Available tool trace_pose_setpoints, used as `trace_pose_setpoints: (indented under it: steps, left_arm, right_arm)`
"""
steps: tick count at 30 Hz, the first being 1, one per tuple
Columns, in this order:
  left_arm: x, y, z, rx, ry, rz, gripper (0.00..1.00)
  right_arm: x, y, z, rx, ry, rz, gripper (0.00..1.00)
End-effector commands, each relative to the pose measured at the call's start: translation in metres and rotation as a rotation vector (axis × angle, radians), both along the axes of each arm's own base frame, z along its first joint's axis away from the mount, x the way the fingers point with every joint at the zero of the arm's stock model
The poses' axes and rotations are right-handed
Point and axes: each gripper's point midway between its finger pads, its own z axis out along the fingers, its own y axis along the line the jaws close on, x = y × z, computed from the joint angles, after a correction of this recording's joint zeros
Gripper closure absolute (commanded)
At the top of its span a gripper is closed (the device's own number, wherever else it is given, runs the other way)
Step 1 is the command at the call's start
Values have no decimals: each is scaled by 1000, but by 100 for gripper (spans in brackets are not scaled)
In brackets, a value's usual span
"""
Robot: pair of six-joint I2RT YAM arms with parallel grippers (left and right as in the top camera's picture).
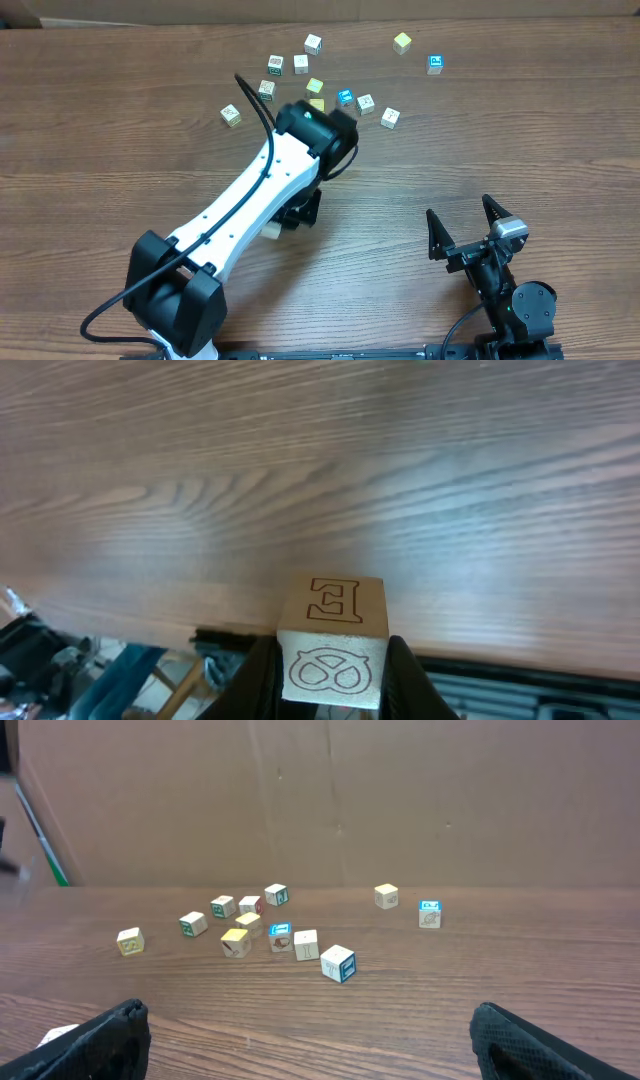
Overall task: Form a circle
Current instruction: 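Carry the E block with the left gripper toward the 7 and Y blocks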
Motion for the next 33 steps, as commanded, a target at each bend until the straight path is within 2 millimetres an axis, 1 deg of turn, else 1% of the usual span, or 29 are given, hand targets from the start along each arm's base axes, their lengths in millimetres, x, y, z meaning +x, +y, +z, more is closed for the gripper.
trace_pose_setpoints:
  steps: [1,4,7,9,11,12,14,17,19,22,23,24,26,28,33]
  left_arm:
    - [-16,9,-22,31,58,-13,95]
    - [-28,8,-47,18,99,-4,95]
    - [-37,9,-67,16,114,2,95]
    - [-41,11,-76,24,108,17,95]
    - [-43,11,-78,7,80,26,95]
    - [-42,11,-76,-9,57,30,95]
    - [-40,10,-66,-69,-17,27,95]
    - [-32,9,-38,-173,-174,-9,95]
    - [-30,4,-22,-268,-255,-43,96]
    - [-24,8,2,-333,-383,-44,92]
    - [-22,10,6,-334,-411,-44,92]
    - [-17,16,13,-309,-460,-45,92]
    - [-14,22,14,-274,-482,-47,96]
    - [-12,25,13,-252,-487,-50,96]
    - [-10,23,8,-241,-458,-108,96]
  right_arm:
    - [0,-2,-2,-4,-4,-7,0]
    - [0,-2,-2,-5,-4,-7,0]
    - [0,-2,-2,-4,-4,-7,0]
    - [0,-2,-2,-5,-4,-7,0]
    - [0,-2,-2,-5,-4,-7,0]
    - [0,-2,-2,-4,-4,-7,0]
    - [0,-1,-2,-4,-4,-7,0]
    - [0,-2,-2,-4,-4,-7,0]
    - [0,-2,-2,-4,-4,-7,0]
    - [0,-2,-2,-5,-4,-7,0]
    - [1,-2,-2,-5,-3,-7,0]
    - [0,-2,-2,-5,-4,-7,0]
    - [0,-2,-2,-5,-4,-7,0]
    - [0,-2,-2,-5,-4,-7,0]
    - [0,-2,-2,-5,-4,-7,0]
